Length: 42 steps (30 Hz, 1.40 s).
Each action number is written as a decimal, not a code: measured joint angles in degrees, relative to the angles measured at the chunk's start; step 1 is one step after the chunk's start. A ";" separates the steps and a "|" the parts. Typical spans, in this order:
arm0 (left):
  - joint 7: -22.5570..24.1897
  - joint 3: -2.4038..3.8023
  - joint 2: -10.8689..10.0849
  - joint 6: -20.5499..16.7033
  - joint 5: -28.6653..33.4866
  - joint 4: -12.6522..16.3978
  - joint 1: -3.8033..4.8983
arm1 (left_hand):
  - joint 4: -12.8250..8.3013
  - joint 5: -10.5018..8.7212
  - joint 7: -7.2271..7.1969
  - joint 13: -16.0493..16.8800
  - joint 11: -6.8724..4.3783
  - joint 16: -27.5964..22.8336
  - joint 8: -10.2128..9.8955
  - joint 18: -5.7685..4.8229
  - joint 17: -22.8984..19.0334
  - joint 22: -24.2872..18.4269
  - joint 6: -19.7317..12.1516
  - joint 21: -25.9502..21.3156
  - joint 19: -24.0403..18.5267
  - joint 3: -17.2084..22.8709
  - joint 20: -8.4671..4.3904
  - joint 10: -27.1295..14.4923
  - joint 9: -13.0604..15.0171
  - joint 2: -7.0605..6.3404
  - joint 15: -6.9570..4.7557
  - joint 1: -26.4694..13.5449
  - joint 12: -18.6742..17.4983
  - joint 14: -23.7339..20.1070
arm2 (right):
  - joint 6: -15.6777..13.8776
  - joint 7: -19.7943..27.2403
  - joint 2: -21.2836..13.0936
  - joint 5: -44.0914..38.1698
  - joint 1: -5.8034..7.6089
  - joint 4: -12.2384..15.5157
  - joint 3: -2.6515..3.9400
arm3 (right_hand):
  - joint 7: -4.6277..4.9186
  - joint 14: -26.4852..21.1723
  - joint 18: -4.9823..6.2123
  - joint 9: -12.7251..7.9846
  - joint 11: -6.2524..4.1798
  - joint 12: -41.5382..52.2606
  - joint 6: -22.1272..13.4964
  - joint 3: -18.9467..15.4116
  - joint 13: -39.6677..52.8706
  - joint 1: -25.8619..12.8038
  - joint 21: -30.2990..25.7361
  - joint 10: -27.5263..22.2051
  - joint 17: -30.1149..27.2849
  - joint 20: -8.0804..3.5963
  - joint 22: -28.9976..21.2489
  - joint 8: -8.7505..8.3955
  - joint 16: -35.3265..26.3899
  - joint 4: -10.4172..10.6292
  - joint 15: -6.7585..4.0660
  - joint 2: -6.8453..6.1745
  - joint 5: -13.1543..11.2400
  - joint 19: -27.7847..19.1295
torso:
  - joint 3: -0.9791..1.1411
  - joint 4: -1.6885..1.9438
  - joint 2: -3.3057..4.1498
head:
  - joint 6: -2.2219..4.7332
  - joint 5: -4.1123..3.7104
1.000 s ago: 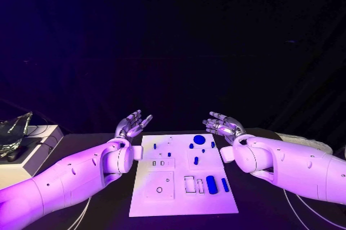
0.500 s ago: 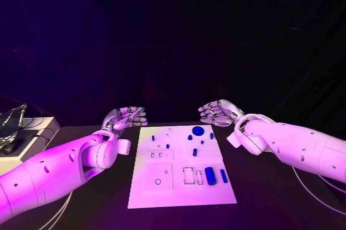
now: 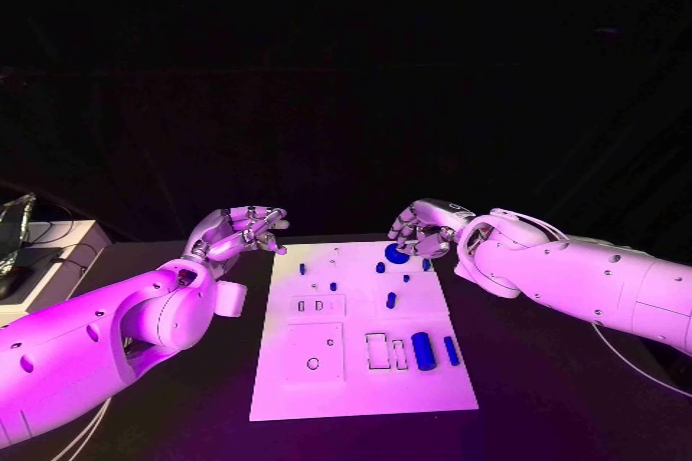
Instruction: Assemble the parts on the task board
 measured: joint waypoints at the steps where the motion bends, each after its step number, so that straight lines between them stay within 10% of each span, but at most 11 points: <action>1: -0.06 0.17 -0.28 0.10 -0.12 0.54 0.00 | 0.00 0.00 0.00 0.00 0.00 0.49 0.00 0.00 0.38 0.33 0.00 0.49 0.00 0.00 0.00 0.00 0.05 0.00 0.00 0.00 -0.01 0.00 | 0.24 -1.00 -0.01 -1.64 0.18 0.31 0.00 | 0.00 0.44 0.00 0.15 -0.06 0.00 0.00 0.34 0.01 -0.20 2.02 0.06 2.27 -0.05 2.25 0.00 2.62 0.12 -0.11 -0.30 0.00 1.00 | -0.03 0.06 0.27 | 0.04 -0.07; 5: -0.30 0.92 -1.33 0.42 -0.52 2.61 -0.01 | -0.24 0.00 0.00 0.10 0.00 2.09 -0.23 0.00 1.54 1.43 0.00 2.16 -0.10 0.24 0.10 0.00 0.19 -0.38 0.00 -0.38 -0.31 0.00 | 1.21 -4.79 -0.03 -7.61 0.63 1.63 0.01 | -0.29 0.93 -2.30 1.36 0.26 -0.33 0.26 2.03 -0.05 -2.06 15.42 -2.10 18.73 -0.08 17.96 -1.22 21.25 1.72 -0.25 -3.56 -0.45 7.40 | -0.17 0.25 1.40 | 0.20 -0.28; 10: -0.51 1.86 -1.82 0.71 -0.81 4.14 -0.01 | -0.24 0.00 0.00 0.10 0.00 2.55 -0.50 0.00 1.95 1.87 0.00 2.76 -0.38 0.23 -0.03 0.00 0.21 -0.62 0.00 -0.62 -0.61 0.00 | 2.06 -7.90 0.02 -12.14 0.73 2.66 0.00 | -0.31 1.13 -2.30 1.60 0.52 -0.33 -0.56 1.44 -0.05 -2.12 18.68 -5.05 23.09 0.25 22.27 -1.99 26.32 2.59 -0.05 -4.18 -0.70 8.76 | -0.32 0.48 2.52 | 0.49 -0.71; 42: -1.59 3.42 -2.60 1.86 -2.07 6.24 0.00 | -0.23 0.00 0.00 0.41 0.01 4.52 -0.79 -0.01 3.44 3.76 -0.01 5.58 -1.19 0.23 -0.03 -0.01 0.52 -0.87 -0.01 -1.39 -0.66 -0.41 | 3.81 -14.03 2.55 -20.22 0.61 2.36 -0.12 | -0.14 1.13 -3.14 2.62 0.62 -0.33 -0.29 0.18 0.66 -1.58 21.84 -5.35 25.67 0.52 27.06 -2.22 29.84 4.02 -0.04 -4.11 -0.44 10.63 | -0.96 1.75 5.50 | 0.32 -1.44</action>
